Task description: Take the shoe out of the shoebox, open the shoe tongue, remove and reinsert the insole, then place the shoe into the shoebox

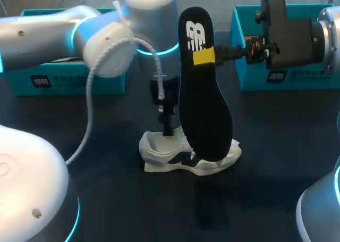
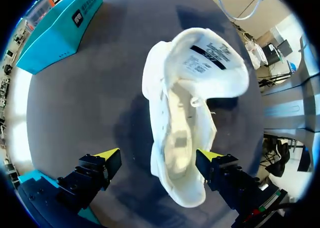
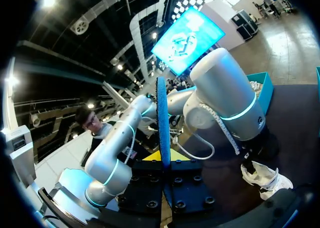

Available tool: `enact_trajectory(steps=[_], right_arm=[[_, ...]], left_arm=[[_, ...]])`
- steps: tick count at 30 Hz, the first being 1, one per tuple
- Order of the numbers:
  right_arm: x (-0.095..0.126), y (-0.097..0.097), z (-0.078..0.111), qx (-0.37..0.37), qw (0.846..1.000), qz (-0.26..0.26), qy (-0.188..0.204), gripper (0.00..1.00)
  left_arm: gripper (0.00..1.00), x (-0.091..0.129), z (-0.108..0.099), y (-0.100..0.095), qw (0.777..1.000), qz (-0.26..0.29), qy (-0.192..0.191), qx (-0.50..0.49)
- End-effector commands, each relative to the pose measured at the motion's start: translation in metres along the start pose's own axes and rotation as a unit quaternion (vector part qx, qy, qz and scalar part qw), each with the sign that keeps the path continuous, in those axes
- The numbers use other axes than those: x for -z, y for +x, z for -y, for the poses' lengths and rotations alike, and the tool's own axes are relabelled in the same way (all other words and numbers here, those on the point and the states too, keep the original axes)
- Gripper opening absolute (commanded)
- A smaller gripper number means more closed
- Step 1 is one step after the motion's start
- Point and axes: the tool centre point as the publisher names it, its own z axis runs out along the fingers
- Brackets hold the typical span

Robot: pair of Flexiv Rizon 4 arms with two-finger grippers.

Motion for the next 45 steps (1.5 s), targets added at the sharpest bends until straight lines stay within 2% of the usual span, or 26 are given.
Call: enact_trajectory(steps=[1,7,12,24,27,28,30,34,37,39,45], right_arm=[[-0.004,-0.001,-0.002,-0.001,1.000,0.000,0.001,0.00],[-0.004,-0.001,-0.002,-0.001,1.000,0.000,0.001,0.00],[-0.004,-0.001,-0.002,-0.001,1.000,0.000,0.001,0.00],[-0.004,-0.001,-0.002,-0.001,1.000,0.000,0.001,0.00],[-0.004,-0.001,-0.002,-0.001,1.000,0.000,0.001,0.00],[-0.004,-0.001,-0.002,-0.001,1.000,0.000,0.001,0.00],[-0.004,-0.001,-0.002,-0.001,1.000,0.000,0.001,0.00],[-0.004,-0.001,-0.002,-0.001,1.000,0.000,0.001,0.00],[-0.004,-0.001,-0.002,-0.001,1.000,0.000,0.001,0.00],[-0.004,-0.001,-0.002,-0.001,1.000,0.000,0.001,0.00],[-0.004,-0.001,-0.002,-0.001,1.000,0.000,0.001,0.00]], left_arm=[[1.00,-0.022,0.025,-0.011,1.000,-0.022,-0.010,0.000],[1.00,-0.038,0.035,-0.012,0.999,-0.033,-0.009,0.001],[1.00,-0.049,0.036,-0.011,0.999,-0.039,-0.012,-0.001],[1.00,-0.062,0.015,-0.008,0.999,-0.038,-0.017,-0.019],[0.95,-0.065,0.014,-0.009,0.999,-0.037,-0.018,-0.015],[0.89,-0.066,0.014,-0.009,0.999,-0.036,-0.018,-0.014],[0.85,-0.066,0.013,-0.009,0.999,-0.036,-0.018,-0.014],[0.85,-0.063,0.013,-0.010,0.999,-0.029,-0.010,-0.011],[0.87,-0.056,0.012,-0.013,1.000,-0.009,0.001,0.002],[0.90,-0.049,0.010,-0.017,1.000,-0.014,0.014,0.008],[0.94,-0.045,0.006,-0.020,1.000,-0.011,0.011,0.010]])
